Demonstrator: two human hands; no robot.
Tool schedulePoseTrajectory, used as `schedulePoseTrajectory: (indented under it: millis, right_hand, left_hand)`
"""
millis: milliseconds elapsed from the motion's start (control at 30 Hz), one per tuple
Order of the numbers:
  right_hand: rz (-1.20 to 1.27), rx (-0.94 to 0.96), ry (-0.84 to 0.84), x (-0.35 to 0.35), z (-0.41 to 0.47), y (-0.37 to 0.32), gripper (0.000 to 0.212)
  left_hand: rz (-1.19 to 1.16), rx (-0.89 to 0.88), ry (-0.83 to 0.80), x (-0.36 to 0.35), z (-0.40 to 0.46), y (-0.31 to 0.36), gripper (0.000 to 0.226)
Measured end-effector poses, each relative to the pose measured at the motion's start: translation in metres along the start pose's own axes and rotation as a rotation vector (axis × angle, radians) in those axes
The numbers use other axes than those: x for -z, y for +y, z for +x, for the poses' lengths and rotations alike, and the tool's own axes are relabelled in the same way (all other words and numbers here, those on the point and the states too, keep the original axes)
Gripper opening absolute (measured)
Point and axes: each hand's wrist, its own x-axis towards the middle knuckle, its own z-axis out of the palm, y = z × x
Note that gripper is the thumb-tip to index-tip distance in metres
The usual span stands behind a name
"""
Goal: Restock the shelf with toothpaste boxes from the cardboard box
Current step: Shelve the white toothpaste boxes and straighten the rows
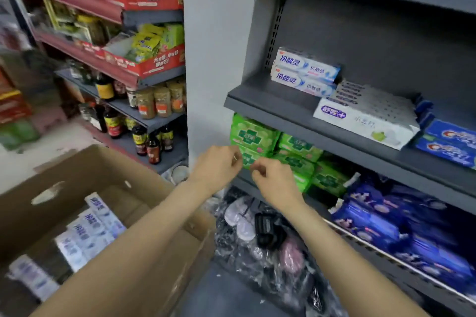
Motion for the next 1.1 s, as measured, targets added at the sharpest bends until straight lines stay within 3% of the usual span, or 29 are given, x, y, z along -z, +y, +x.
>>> schedulePoseTrajectory:
  millis: [300,433,700,833,967,1100]
  right_hand:
    - [0.016,0.006,-0.272,-0.114,-0.037,-0.055,0.022]
    - [-0.010,-0.044,-0.294,-0.170,-0.034,-0.086,0.021]
    - [0.007,-0.228,-0.398,-0.272,-0.009,-0.137,0.021]
    - [0.010,-0.324,-0.468,-0.323,-0.005,-0.146,0.023]
    - [0.004,-0.385,-0.533,-0.365,-0.003,-0.144,0.050]
    - [-0.030,-0.376,-0.638,-0.399,0.002,-0.139,0.087]
  left_hand:
    - [0.084,0.244,-0.178,-0.004,-0.088,-0.106,0.021]
    - [0.089,0.367,-0.251,-0.002,-0.106,-0.171,0.018]
    - [0.212,0.289,-0.492,0.002,-0.103,-0.305,0.027]
    - [0.315,0.107,-0.633,-0.007,-0.101,-0.361,0.031]
    - [0.473,-0.036,-0.681,-0.019,-0.102,-0.404,0.058]
    - [0.357,0.104,-0.831,-0.035,-0.109,-0.437,0.097]
